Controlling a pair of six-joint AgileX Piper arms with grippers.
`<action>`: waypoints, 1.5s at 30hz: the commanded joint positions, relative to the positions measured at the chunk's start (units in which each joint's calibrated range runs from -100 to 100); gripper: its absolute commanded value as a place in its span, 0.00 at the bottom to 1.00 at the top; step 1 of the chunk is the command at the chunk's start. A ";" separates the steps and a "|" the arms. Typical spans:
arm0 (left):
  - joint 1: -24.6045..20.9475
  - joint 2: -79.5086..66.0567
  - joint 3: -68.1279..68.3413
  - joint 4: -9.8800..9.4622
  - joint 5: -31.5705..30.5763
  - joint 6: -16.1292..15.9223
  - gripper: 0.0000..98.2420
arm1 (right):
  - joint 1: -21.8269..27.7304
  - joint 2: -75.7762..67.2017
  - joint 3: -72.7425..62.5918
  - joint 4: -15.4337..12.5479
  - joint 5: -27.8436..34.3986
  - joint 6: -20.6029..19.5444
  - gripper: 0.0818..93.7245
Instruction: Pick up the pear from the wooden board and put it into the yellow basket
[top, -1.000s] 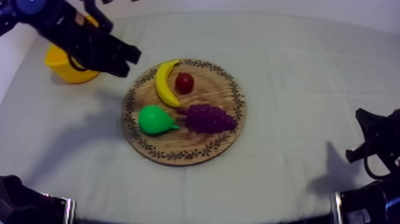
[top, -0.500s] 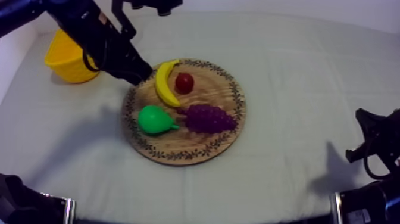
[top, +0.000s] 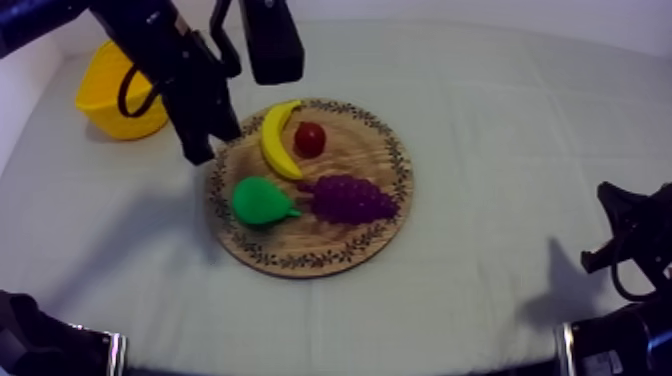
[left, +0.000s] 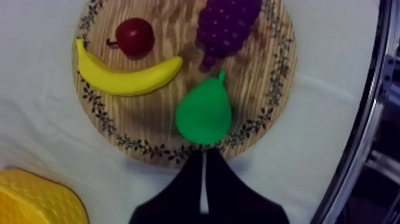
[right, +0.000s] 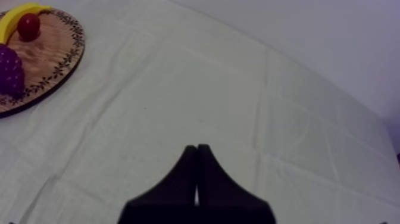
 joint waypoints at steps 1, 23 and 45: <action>0.01 0.06 -0.17 -0.05 -0.05 -3.09 0.04 | -0.02 -0.03 -0.02 -0.04 0.02 0.01 0.00; 0.64 -0.27 3.70 -1.97 -0.03 -1.66 0.68 | -0.02 -0.03 -0.02 -0.04 0.02 0.01 0.00; 1.13 9.69 7.90 -3.02 -7.71 -1.59 0.98 | -0.09 -0.03 -0.02 -0.04 0.02 0.01 0.00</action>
